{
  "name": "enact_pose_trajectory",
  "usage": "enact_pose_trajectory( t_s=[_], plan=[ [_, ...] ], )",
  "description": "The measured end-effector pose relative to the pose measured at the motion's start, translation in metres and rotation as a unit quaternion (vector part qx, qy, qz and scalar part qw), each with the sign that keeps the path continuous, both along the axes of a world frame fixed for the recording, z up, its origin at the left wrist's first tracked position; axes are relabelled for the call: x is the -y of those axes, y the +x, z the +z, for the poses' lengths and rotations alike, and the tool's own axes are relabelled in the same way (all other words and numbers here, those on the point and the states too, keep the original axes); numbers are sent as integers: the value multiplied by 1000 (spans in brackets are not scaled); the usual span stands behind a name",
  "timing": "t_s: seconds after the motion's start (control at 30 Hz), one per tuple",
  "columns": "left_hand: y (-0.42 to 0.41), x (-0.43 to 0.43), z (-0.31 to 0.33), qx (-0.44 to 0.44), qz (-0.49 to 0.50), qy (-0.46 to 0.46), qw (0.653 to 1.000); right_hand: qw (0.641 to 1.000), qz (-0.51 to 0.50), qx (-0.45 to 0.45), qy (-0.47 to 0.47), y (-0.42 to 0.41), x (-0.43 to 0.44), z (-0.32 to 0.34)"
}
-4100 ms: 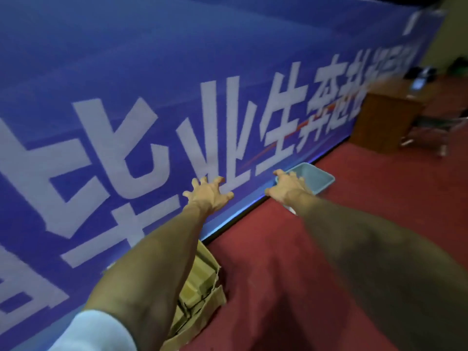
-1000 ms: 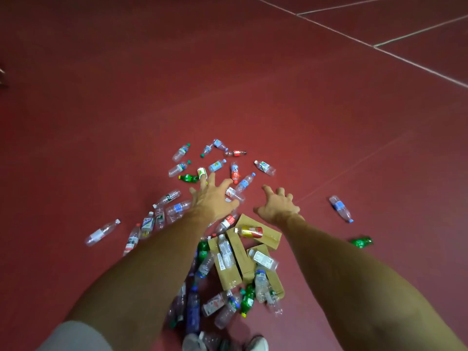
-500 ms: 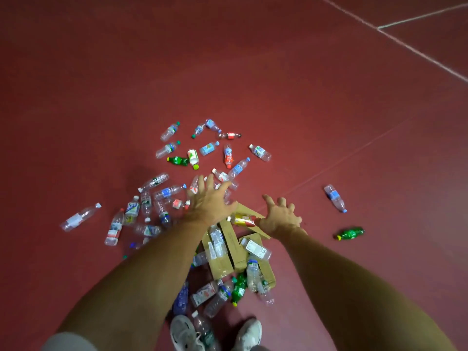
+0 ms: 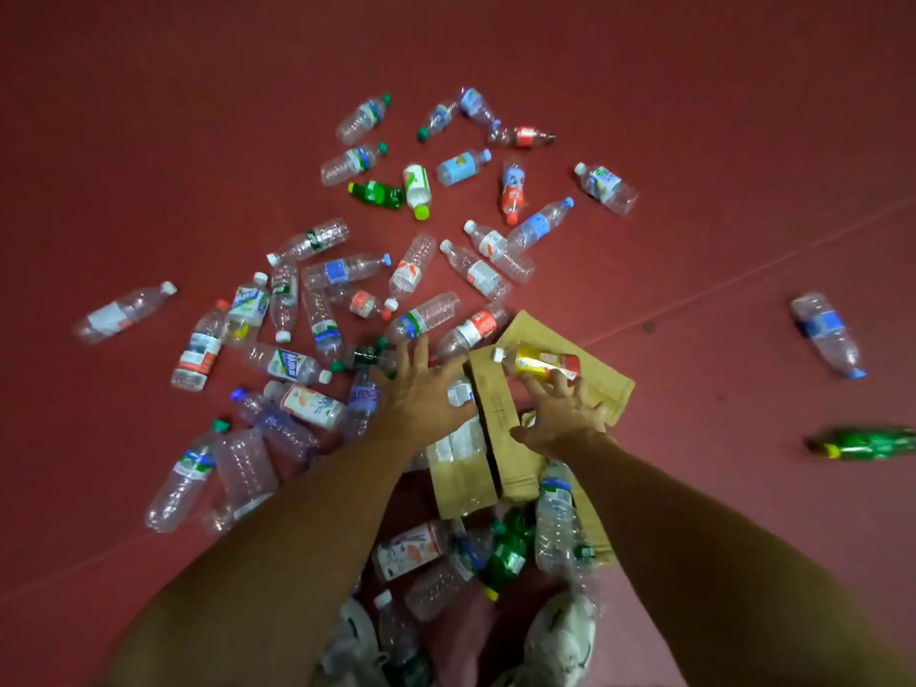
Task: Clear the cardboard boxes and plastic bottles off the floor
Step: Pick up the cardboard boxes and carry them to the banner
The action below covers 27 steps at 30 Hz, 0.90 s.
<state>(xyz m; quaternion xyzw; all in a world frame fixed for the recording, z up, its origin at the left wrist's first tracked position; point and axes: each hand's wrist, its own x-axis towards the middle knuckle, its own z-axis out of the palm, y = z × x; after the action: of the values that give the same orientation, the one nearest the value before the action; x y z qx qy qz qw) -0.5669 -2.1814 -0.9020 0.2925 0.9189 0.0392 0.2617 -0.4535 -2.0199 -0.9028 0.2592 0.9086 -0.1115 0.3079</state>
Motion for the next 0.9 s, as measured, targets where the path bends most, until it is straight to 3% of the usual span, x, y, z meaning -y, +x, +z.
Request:
enact_pose_trajectory(
  t_s=[0.2,0.37,0.63,0.9],
  plan=[
    [-1,-2,-167,-22,-19,-15,999,998,51,-5,21,-5,-17,-155],
    [-1,-15,-250,-41,-32,-16,999,997,71,-33,22,-6,-31,-237],
    [6,-27,-275,-64,-51,-6,997,997,52,-49,8,-9,-31,-257],
    [-5,-2,-267,-74,7,55,996,998,43,-34,-27,-14,-34,-259]
  ],
)
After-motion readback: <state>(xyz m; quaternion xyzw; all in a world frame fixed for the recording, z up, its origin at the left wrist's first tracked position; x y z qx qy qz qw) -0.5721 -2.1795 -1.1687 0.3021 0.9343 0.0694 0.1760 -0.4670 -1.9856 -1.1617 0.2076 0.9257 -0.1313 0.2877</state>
